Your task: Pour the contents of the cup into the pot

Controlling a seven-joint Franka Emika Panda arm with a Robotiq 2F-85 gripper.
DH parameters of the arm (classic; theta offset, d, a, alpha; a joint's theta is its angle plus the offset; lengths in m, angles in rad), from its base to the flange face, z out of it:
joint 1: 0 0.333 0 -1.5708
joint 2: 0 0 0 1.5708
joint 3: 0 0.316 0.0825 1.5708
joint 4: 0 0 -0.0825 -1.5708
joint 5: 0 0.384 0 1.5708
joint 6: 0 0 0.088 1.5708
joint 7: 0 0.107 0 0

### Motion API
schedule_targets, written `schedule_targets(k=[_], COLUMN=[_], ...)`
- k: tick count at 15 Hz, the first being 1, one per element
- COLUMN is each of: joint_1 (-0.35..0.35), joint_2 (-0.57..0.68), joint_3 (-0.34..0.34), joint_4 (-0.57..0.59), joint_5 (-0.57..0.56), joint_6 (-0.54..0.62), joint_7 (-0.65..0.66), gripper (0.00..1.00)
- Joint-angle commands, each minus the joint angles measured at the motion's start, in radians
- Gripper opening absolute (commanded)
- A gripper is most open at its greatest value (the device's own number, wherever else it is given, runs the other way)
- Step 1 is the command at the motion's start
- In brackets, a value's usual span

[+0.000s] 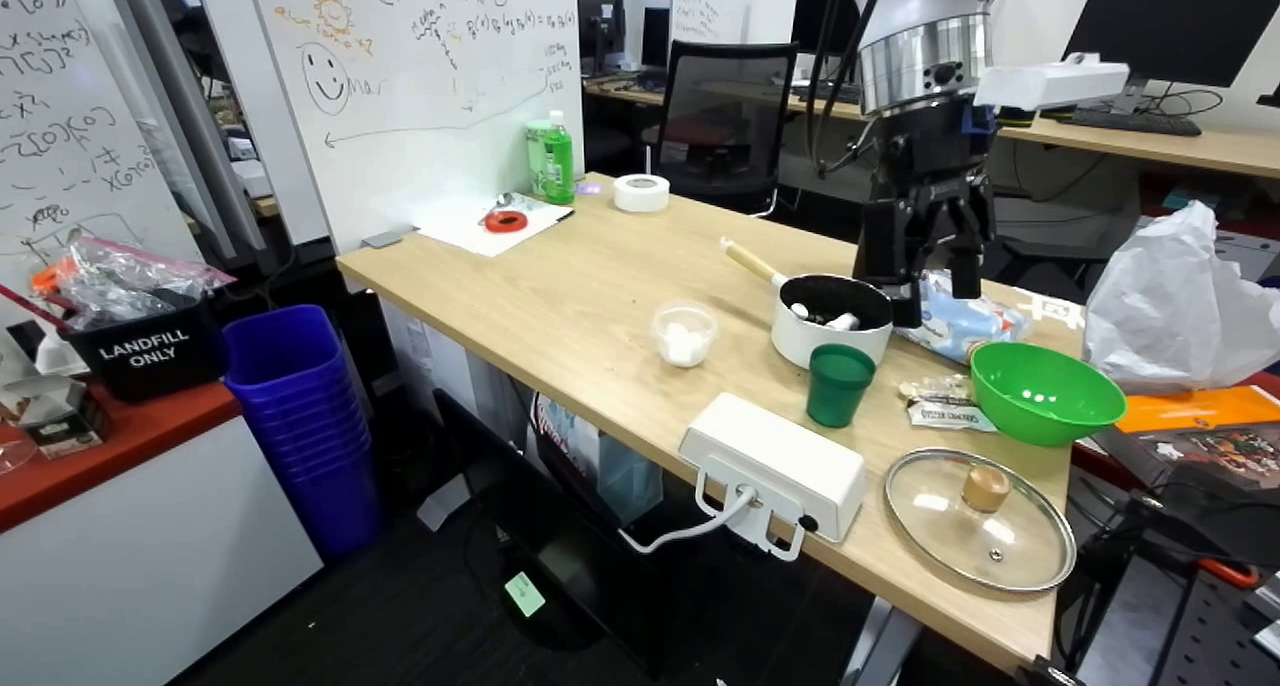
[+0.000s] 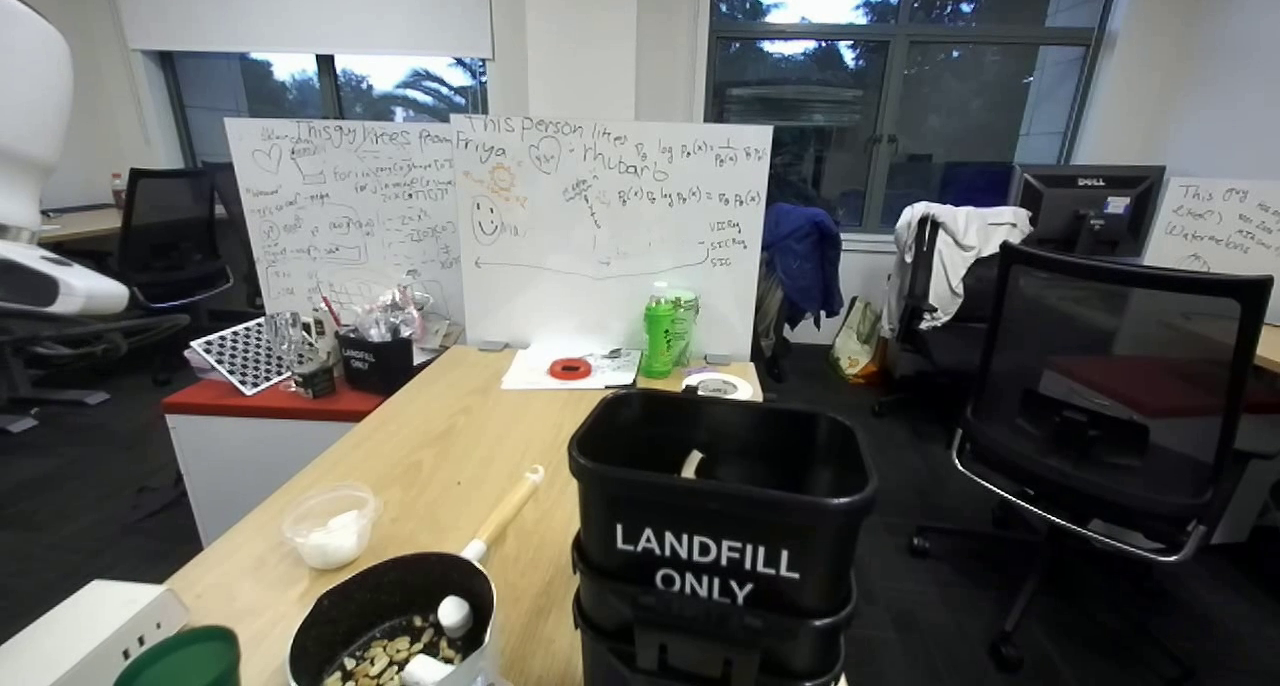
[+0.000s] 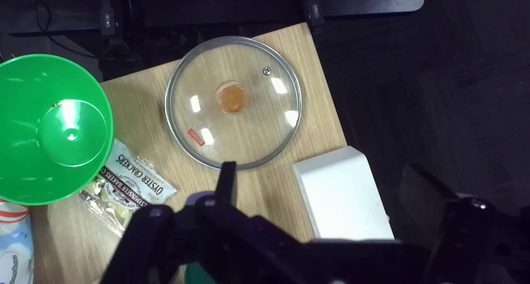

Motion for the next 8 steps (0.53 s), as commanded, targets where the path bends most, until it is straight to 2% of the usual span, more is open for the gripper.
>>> schedule_targets(k=[1, 3, 8], joint_1=[0.003, 0.003, 0.012], joint_2=[-0.001, -0.002, 0.038], joint_3=[-0.003, -0.003, 0.005], joint_4=[0.000, -0.001, 0.002], joint_5=[0.000, 0.000, -0.040], joint_6=[-0.002, -0.001, 0.137], joint_7=[0.000, 0.000, -0.017], gripper=[1.00, 1.00, 1.00])
